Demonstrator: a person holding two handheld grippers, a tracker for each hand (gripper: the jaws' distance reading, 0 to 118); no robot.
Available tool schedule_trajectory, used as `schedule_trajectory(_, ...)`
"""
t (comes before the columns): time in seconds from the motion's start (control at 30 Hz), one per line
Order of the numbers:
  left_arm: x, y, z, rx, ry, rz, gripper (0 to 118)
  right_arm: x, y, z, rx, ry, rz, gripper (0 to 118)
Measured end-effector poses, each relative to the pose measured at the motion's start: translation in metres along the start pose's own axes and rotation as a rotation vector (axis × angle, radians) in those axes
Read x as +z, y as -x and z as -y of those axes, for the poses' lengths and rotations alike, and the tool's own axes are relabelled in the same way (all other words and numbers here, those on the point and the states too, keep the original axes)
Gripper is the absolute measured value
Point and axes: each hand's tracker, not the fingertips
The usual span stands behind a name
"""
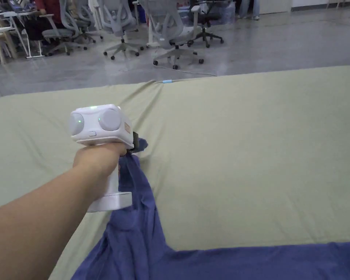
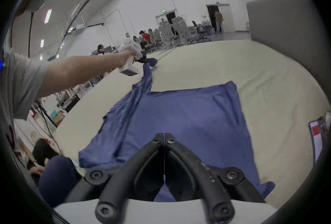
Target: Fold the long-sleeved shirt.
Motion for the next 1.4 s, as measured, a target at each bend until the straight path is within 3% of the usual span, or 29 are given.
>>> schedule_trajectory(0.1, 0.069, 0.001, 0.019, -0.017, -0.003, 0.01, 3, 0.022, 0.032, -0.02, 0.118, -0.038, 0.006, 3)
schedule_trajectory(0.17, 0.108, -0.001, 0.031, -0.028, 0.005, 0.018, 3, 0.043, 0.054, -0.032, 0.17, -0.099, -0.043, 3)
schedule_trajectory(0.33, 0.177, 0.0, 0.093, -0.04, 0.021, 0.02, 3, 0.07, 0.087, -0.031, 0.176, -0.064, -0.265, 3)
schedule_trajectory(0.43, 0.206, -0.005, 0.15, -0.04, 0.031, 0.017, 3, 0.067, 0.085, -0.029, 0.237, -0.011, -0.275, 3)
schedule_trajectory(0.5, 0.227, -0.006, 0.195, 0.007, 0.064, -0.001, 3, 0.073, 0.116, -0.036, 0.233, -0.009, -0.267, 3)
schedule_trajectory(0.57, 0.237, -0.004, 0.234, 0.099, 0.117, 0.003, 3, 0.07, 0.111, -0.033, 0.19, 0.043, -0.273, 3)
schedule_trajectory(0.7, 0.247, -0.003, 0.299, 0.105, 0.174, 0.007, 3, 0.068, 0.105, -0.029, 0.15, 0.115, -0.237, 3)
schedule_trajectory(0.8, 0.229, 0.004, 0.327, 0.123, 0.293, 0.008, 8, 0.068, 0.106, -0.023, 0.049, 0.188, -0.245, 3)
schedule_trajectory(0.87, 0.22, 0.013, 0.331, 0.189, 0.23, 0.082, 11, 0.067, 0.108, -0.023, -0.004, 0.165, -0.286, 3)
schedule_trajectory(0.93, 0.224, 0.027, 0.32, 0.229, 0.253, 0.134, 12, 0.094, 0.136, 0.013, -0.027, 0.081, -0.279, 3)
schedule_trajectory(0.97, 0.231, 0.032, 0.312, 0.273, 0.272, 0.154, 16, 0.095, 0.137, 0.013, -0.031, 0.062, -0.275, 3)
schedule_trajectory(1.0, 0.242, 0.035, 0.302, 0.309, 0.256, 0.179, 33, 0.097, 0.138, 0.012, -0.039, 0.043, -0.271, 3)
schedule_trajectory(1.03, 0.26, 0.037, 0.299, 0.326, 0.204, 0.178, 82, 0.098, 0.138, 0.012, -0.048, 0.031, -0.272, 3)
schedule_trajectory(1.07, 0.278, 0.037, 0.299, 0.325, 0.141, 0.176, 114, 0.098, 0.139, 0.011, -0.055, 0.024, -0.277, 3)
schedule_trajectory(1.1, 0.306, 0.035, 0.304, 0.302, 0.055, 0.139, 118, 0.097, 0.139, 0.011, -0.062, 0.015, -0.284, 3)
schedule_trajectory(1.2, 0.361, 0.033, 0.324, 0.308, -0.105, 0.147, 115, 0.105, 0.131, 0.0, -0.081, 0.005, -0.249, 3)
schedule_trajectory(1.27, 0.387, 0.039, 0.346, 0.261, 0.01, 0.13, 111, 0.106, 0.126, 0.001, -0.091, 0.003, -0.196, 3)
schedule_trajectory(1.3, 0.396, 0.038, 0.357, 0.232, 0.112, 0.151, 93, 0.101, 0.108, -0.004, -0.111, 0.007, -0.166, 3)
schedule_trajectory(1.33, 0.403, 0.036, 0.371, 0.216, 0.1, 0.175, 23, 0.1, 0.099, -0.005, -0.126, 0.003, -0.133, 3)
schedule_trajectory(1.37, 0.404, 0.033, 0.379, 0.202, 0.114, 0.18, 5, 0.099, 0.092, -0.005, -0.138, -0.003, -0.104, 3)
schedule_trajectory(1.4, 0.407, 0.035, 0.384, 0.213, 0.11, 0.18, 5, 0.099, 0.085, -0.005, -0.15, -0.006, -0.071, 3)
